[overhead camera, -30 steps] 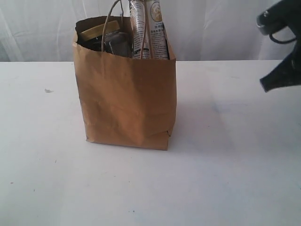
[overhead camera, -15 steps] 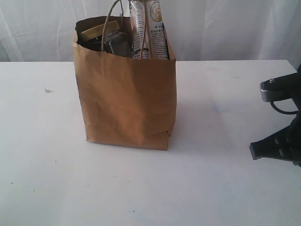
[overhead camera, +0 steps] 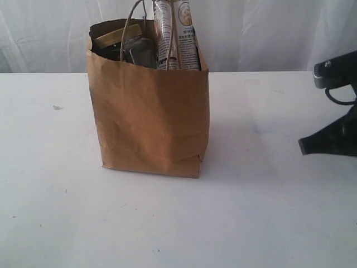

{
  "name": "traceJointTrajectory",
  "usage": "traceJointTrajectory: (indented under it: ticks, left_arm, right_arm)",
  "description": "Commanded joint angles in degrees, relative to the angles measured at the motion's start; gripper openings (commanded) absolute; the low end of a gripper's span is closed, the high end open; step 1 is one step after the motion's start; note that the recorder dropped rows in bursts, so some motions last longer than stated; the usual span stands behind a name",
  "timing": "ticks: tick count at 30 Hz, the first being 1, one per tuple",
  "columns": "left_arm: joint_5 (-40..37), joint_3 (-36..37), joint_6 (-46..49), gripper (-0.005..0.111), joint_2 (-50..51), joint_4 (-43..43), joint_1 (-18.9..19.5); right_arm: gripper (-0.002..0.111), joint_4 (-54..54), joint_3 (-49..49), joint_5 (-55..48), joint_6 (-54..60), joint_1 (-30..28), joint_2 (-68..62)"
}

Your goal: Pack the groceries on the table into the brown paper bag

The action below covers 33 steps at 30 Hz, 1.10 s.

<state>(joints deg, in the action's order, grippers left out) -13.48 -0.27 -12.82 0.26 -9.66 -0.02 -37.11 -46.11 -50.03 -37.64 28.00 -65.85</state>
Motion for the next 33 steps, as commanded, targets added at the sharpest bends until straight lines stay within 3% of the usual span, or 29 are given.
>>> traceJointTrajectory:
  ticks: [1, 6, 9, 17, 20, 33]
  left_arm:
    - [0.23, 0.27, 0.03, 0.0, -0.26, 0.21, -0.28]
    - [0.23, 0.27, 0.03, 0.0, -0.26, 0.21, -0.28]
    - [0.23, 0.27, 0.03, 0.0, -0.26, 0.21, -0.28]
    - [0.23, 0.27, 0.03, 0.0, -0.26, 0.21, -0.28]
    - [0.23, 0.27, 0.03, 0.0, -0.26, 0.21, -0.28]
    - [0.23, 0.27, 0.03, 0.0, -0.26, 0.21, -0.28]
  right_arm:
    - [0.0, -9.21, 0.25, 6.04, -1.14, -0.16, 4.36]
    - [0.0, -31.45, 0.25, 13.31, -10.59, -0.68, 11.95]
    - [0.0, -42.94, 0.04, 22.15, -21.32, -5.49, 21.41]
    - [0.0, -34.99, 4.53, 23.82, -25.83, -22.7, 41.86]
    - [0.0, -23.3, 5.55, 28.59, -25.83, -23.27, 46.43]
    - [0.0, -22.82, 5.55, 33.43, -25.83, -23.27, 47.99]
